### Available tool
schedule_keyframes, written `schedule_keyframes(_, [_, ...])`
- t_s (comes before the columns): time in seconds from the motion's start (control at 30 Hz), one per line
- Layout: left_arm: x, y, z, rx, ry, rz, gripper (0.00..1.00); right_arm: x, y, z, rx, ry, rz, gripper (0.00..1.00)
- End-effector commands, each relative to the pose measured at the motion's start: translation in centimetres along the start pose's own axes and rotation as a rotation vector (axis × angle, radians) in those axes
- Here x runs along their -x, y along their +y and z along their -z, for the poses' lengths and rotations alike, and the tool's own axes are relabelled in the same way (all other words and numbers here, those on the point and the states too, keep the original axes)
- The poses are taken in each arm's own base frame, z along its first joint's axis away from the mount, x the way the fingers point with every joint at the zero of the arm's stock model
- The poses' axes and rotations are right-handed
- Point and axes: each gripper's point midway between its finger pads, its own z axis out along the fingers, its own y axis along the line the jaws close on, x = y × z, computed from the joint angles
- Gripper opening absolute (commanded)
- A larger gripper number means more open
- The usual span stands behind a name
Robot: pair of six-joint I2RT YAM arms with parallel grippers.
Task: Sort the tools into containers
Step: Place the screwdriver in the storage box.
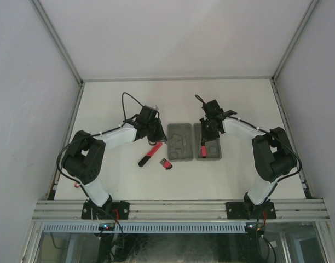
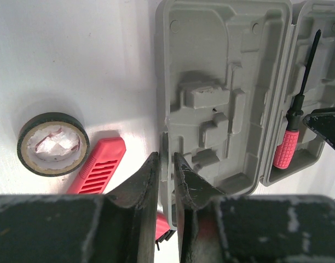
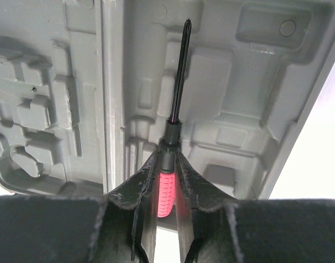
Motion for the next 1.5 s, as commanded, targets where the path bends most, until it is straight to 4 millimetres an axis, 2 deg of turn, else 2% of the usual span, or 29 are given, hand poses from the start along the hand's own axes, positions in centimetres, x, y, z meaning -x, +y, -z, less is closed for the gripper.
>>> schedule_keyframes(0.0, [0.6,-1.2,1.1,-0.045,-0.04,-0.002,0.21,0.4,0.5,0.0,0.009,-0.009,0.0,0.16])
schedule_keyframes(0.57, [0.5,-1.1,1.1,-0.038,-0.033,-0.005,0.2,-0.6,-0.2,-1.7,-0.025,0.044,0.013,0.13])
schedule_keyframes(0.93, [0.4,-1.2,0.8,-0.043,-0.028,-0.004,0.2,-1.9,-0.8,-2.8,-0.056,0.133,0.024,0.07])
schedule_keyframes(1.13, [0.4,-1.3,0.5,-0.052,-0.023,-0.004,0.18,-3.6,-1.3,-4.0,-0.08,0.221,0.03,0.0])
schedule_keyframes(1.47, [0.5,-2.2,0.3,-0.072,-0.015,-0.031,0.05,-7.7,-2.0,-6.3,-0.106,0.391,0.04,0.0])
